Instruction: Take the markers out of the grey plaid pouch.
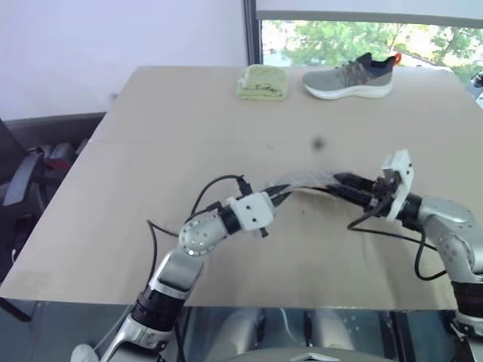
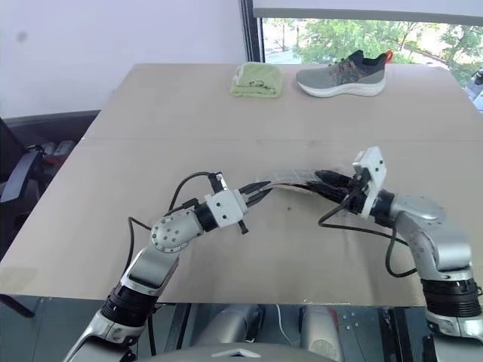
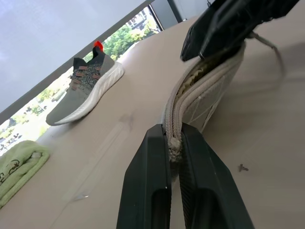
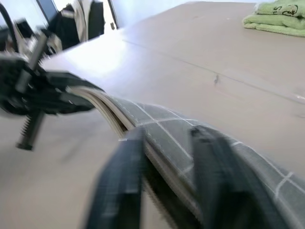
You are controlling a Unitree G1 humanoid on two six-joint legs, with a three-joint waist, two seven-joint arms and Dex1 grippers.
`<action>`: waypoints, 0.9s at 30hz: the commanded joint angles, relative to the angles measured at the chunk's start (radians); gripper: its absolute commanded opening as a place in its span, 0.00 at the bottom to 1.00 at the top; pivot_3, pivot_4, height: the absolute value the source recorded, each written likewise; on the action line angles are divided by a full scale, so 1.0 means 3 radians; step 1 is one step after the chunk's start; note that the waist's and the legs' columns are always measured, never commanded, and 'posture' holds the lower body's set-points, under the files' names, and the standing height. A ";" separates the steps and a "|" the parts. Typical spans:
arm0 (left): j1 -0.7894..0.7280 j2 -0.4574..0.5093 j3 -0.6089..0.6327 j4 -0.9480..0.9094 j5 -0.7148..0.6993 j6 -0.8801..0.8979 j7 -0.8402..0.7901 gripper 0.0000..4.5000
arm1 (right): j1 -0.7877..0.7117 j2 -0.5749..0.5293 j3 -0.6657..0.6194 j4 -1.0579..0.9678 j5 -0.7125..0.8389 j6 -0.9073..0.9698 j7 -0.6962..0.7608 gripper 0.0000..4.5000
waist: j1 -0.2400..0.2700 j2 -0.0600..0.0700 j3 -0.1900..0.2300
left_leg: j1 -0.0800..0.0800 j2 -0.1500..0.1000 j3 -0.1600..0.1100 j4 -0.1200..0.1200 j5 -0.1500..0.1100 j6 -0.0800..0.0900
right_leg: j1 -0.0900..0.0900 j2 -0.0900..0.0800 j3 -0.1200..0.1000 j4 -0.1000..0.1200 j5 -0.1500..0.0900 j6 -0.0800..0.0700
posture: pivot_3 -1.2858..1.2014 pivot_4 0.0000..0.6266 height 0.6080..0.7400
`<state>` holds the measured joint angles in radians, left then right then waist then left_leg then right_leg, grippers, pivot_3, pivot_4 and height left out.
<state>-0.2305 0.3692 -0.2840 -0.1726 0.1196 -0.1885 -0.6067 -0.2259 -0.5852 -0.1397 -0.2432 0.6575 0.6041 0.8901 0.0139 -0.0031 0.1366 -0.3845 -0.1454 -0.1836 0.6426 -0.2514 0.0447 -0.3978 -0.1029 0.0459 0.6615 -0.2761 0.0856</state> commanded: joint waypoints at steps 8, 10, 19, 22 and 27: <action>-0.0042 -0.0016 -0.0015 -0.0025 0.0011 -0.0116 0.0020 0.00 | 0.0157 -0.0053 -0.0048 -0.0290 0.0419 0.0328 0.0042 0.01 | 0.0002 0.0000 0.0000 | -0.0001 0.0000 0.0000 0.0000 0.0000 0.0000 | 0.0000 -0.0001 -0.0001 0.0000 0.0000 0.0000 | 0.52 0.24 1.00; -0.0044 -0.0020 -0.0018 -0.0024 0.0013 -0.0116 0.0021 0.00 | 0.0164 -0.0060 -0.0021 -0.0290 0.0373 0.0315 0.0041 0.01 | -0.0001 0.0000 0.0000 | 0.0000 -0.0001 0.0000 0.0000 0.0000 0.0000 | 0.0000 -0.0001 0.0000 0.0000 0.0000 0.0000 | 0.52 0.24 1.00; -0.0033 -0.0027 -0.0021 -0.0067 -0.0002 -0.0116 0.0012 0.00 | 0.0078 -0.0050 0.0081 -0.0136 0.0048 0.0164 -0.0094 0.01 | -0.0001 0.0000 0.0000 | 0.0000 0.0000 0.0000 0.0001 0.0000 0.0000 | 0.0000 -0.0001 -0.0001 0.0001 0.0000 0.0000 | 0.52 0.24 1.00; -0.0025 -0.0025 -0.0030 -0.0081 -0.0018 -0.0126 -0.0006 0.00 | 0.0018 -0.0011 0.0089 -0.0077 -0.0019 0.0138 -0.0169 0.01 | 0.0000 -0.0001 0.0000 | 0.0000 0.0000 0.0000 0.0001 0.0000 0.0000 | 0.0000 0.0000 -0.0001 0.0001 0.0000 0.0000 | 0.52 0.24 1.00; -0.0023 -0.0038 -0.0038 -0.0115 -0.0095 -0.0093 -0.0060 0.00 | -0.0074 0.0055 0.0143 0.0030 -0.0238 0.0032 -0.0353 0.01 | 0.0000 -0.0001 0.0001 | 0.0000 0.0000 0.0000 0.0001 0.0000 0.0000 | 0.0000 0.0000 0.0000 0.0001 0.0000 0.0000 | 0.52 0.24 1.00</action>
<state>-0.2315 0.3653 -0.2894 -0.1651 0.1207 -0.2023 -0.6162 -0.2224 -0.5728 -0.0950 -0.2362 0.6220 0.6506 0.8146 0.0138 -0.0033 0.1367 -0.3846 -0.1455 -0.1837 0.6429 -0.2514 0.0447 -0.3979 -0.1030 0.0457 0.6617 -0.2761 0.0856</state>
